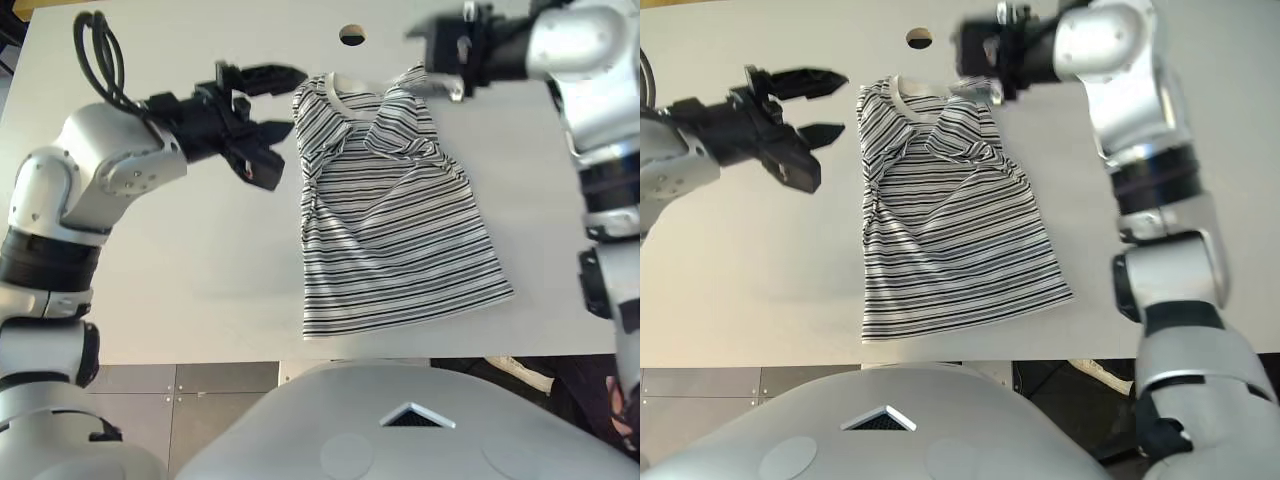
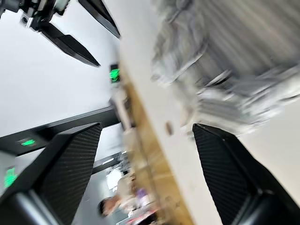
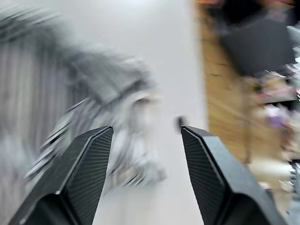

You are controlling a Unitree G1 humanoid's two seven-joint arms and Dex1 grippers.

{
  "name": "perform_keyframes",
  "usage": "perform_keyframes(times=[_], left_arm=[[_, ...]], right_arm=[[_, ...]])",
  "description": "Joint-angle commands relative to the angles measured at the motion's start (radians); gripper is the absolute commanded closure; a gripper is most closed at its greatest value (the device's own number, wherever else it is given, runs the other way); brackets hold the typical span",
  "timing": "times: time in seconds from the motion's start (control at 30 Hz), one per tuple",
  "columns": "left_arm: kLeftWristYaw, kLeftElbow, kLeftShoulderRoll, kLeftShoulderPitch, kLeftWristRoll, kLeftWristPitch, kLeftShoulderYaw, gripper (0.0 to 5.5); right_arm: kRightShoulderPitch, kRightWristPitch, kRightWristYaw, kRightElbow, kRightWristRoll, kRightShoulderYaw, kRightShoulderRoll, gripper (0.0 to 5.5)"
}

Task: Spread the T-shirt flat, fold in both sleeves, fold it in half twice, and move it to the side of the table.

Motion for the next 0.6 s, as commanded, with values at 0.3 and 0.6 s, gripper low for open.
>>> perform_keyframes(times=[0.3,0.6], left_arm=[[-0.341,-0.373,0.231,0.471,-0.254,0.178,0.003,1.88],[-0.352,-0.424,0.165,0.529,-0.176,0.209,-0.018,1.88]], right_arm=[[0.378,-0.075,0.3,-0.433,0.083,0.002,-0.442,2.81],[0.45,-0.135,0.306,-0.515,0.055,-0.004,-0.499,2.81]])
